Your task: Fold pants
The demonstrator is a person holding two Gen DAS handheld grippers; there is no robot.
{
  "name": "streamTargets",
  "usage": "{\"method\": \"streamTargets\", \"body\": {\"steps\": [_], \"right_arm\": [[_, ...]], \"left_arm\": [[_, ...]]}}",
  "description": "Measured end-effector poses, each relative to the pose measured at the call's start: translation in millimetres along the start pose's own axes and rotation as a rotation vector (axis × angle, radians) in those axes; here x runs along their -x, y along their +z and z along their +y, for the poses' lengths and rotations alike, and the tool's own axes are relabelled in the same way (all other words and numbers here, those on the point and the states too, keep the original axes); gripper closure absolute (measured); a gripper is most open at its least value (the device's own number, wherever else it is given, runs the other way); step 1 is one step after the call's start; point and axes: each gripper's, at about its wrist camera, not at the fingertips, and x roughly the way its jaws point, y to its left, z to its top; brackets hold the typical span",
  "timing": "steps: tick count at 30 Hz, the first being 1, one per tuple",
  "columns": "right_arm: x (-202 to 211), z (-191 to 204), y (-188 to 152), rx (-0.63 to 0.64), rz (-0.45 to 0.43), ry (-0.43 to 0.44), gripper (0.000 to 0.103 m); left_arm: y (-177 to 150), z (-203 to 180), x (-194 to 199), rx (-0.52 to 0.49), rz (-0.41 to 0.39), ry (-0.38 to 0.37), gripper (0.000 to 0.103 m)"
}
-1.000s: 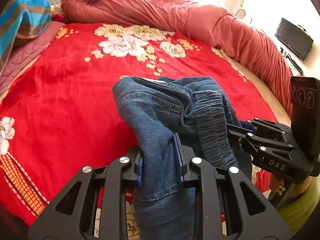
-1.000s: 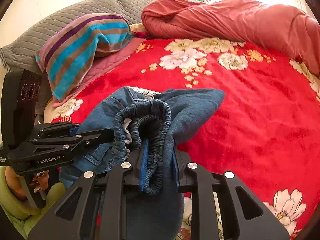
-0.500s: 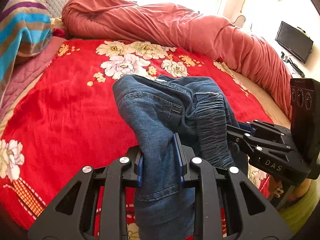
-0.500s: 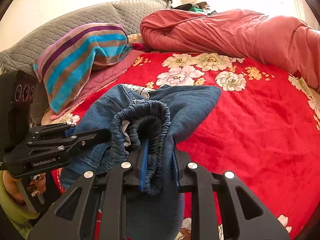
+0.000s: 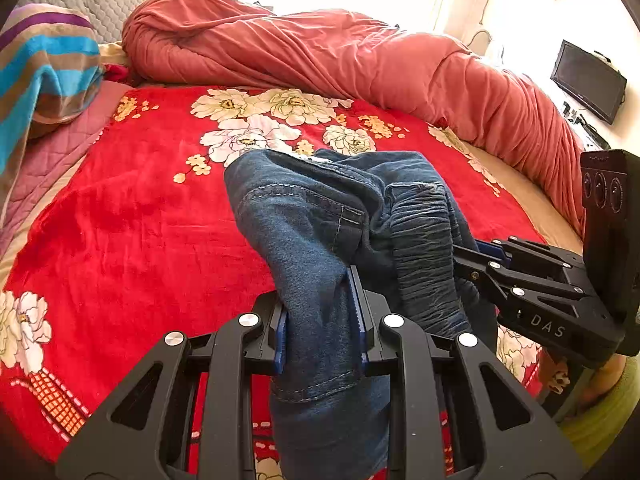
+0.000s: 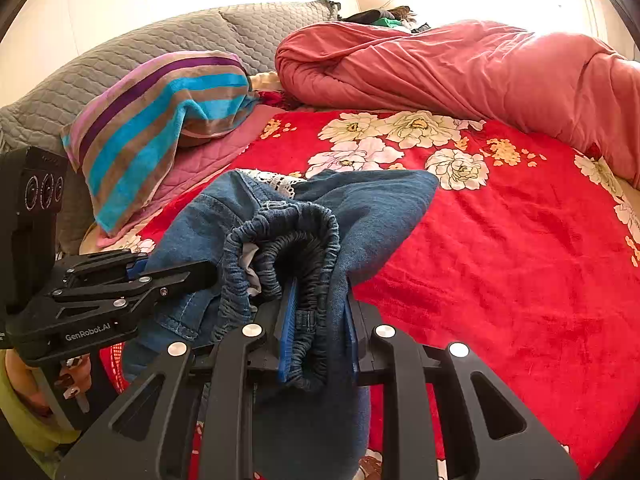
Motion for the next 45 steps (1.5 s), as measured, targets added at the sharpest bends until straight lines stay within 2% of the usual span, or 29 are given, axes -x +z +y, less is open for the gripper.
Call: {"method": "streamTargets", "body": {"steps": [25, 45], "right_arm": [[-11.1, 1.9, 18.0, 0.011, -0.003, -0.018, 0.083], [-47.6, -3.2, 27.3, 0.018, 0.036, -0.084, 0.083]], "left_arm": [[11.0, 10.1, -1.9, 0.008, -0.026, 0.021, 0.086], [18.8, 25.2, -32.4, 0.013, -0.003, 0.044, 0.086]]}}
